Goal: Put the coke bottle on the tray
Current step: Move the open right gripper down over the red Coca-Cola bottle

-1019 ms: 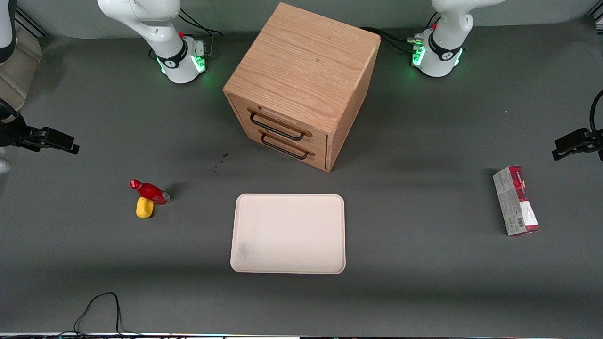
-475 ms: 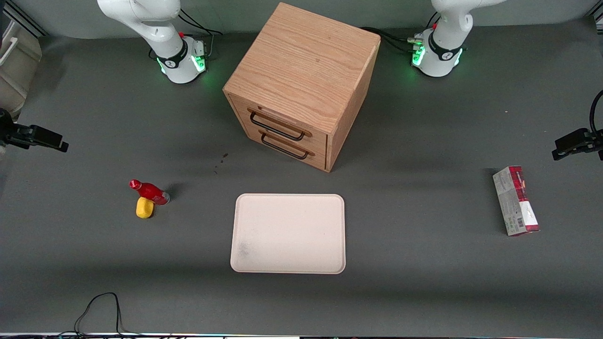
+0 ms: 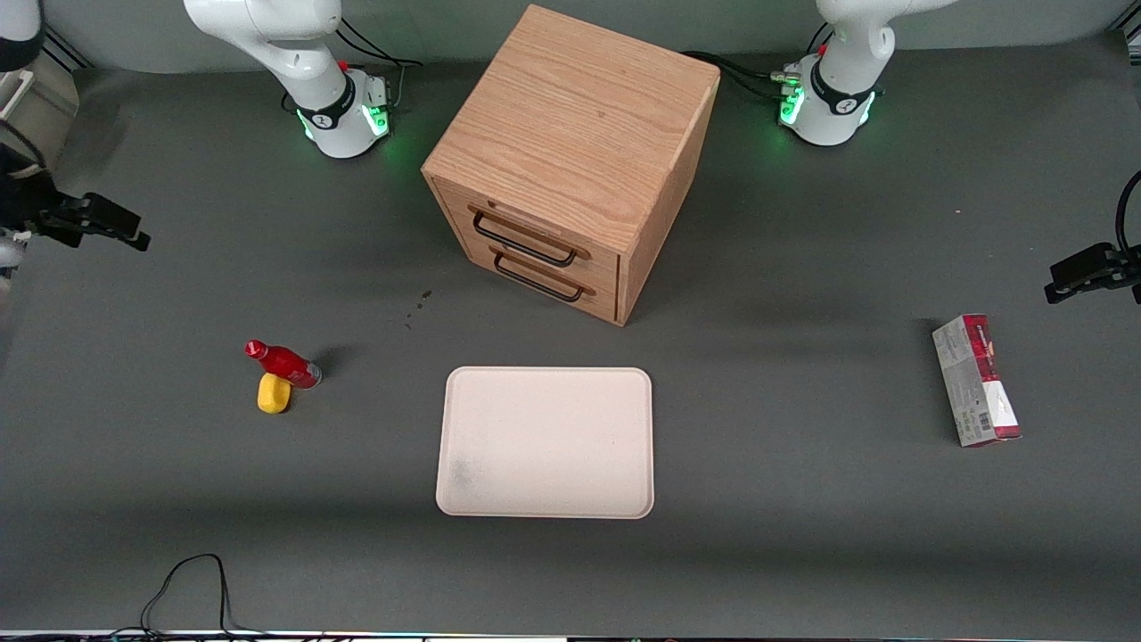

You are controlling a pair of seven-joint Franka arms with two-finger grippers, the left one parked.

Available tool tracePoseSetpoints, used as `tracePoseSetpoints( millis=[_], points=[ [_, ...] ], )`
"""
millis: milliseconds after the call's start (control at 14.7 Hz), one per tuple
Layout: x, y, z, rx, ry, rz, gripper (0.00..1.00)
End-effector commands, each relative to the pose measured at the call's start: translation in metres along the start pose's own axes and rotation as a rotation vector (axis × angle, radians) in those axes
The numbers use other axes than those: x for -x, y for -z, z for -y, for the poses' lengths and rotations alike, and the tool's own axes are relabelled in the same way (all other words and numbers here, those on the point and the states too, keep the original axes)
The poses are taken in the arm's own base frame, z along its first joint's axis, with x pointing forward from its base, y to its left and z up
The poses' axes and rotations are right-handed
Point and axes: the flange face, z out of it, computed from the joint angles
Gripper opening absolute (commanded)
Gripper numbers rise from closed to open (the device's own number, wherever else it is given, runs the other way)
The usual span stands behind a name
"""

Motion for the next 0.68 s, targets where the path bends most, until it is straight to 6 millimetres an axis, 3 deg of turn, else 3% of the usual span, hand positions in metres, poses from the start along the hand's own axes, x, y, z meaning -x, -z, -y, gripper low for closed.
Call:
tracePoseSetpoints(
  millis=[0,272,611],
  points=[
    [0.005,-0.017,0.016,-0.013,0.056,-0.024,1.0],
    [-0.022,-0.043,0.019,-0.004,0.113,-0.04,1.0],
    [-0.051,-0.098,0.029,-0.004,0.116,-0.008,1.0]
  ],
)
